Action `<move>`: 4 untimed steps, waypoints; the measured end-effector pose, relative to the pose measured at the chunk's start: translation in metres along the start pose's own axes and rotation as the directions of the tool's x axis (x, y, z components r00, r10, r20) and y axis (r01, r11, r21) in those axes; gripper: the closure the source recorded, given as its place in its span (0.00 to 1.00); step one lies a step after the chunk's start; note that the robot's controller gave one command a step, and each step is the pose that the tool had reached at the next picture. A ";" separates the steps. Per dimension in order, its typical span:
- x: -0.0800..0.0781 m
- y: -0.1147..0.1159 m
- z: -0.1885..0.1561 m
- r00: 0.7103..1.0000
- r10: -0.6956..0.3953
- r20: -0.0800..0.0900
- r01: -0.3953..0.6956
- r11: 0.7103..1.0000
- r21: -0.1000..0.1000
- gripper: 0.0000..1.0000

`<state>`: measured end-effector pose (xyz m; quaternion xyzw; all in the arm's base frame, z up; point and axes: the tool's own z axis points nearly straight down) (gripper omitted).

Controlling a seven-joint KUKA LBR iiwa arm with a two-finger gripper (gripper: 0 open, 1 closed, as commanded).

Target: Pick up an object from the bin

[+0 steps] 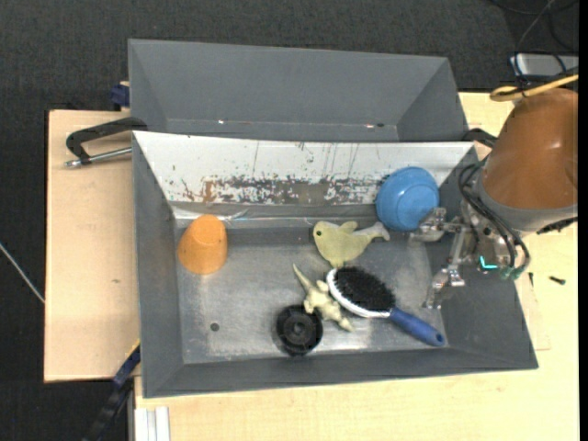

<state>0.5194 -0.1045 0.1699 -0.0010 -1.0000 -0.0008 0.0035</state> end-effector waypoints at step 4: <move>0.007 0.075 -0.104 0.942 -0.335 0.017 0.335 0.942 0.007 1.00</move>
Offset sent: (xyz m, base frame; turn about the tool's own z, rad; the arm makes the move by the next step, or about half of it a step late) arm -0.0125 0.0846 -0.0985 0.0004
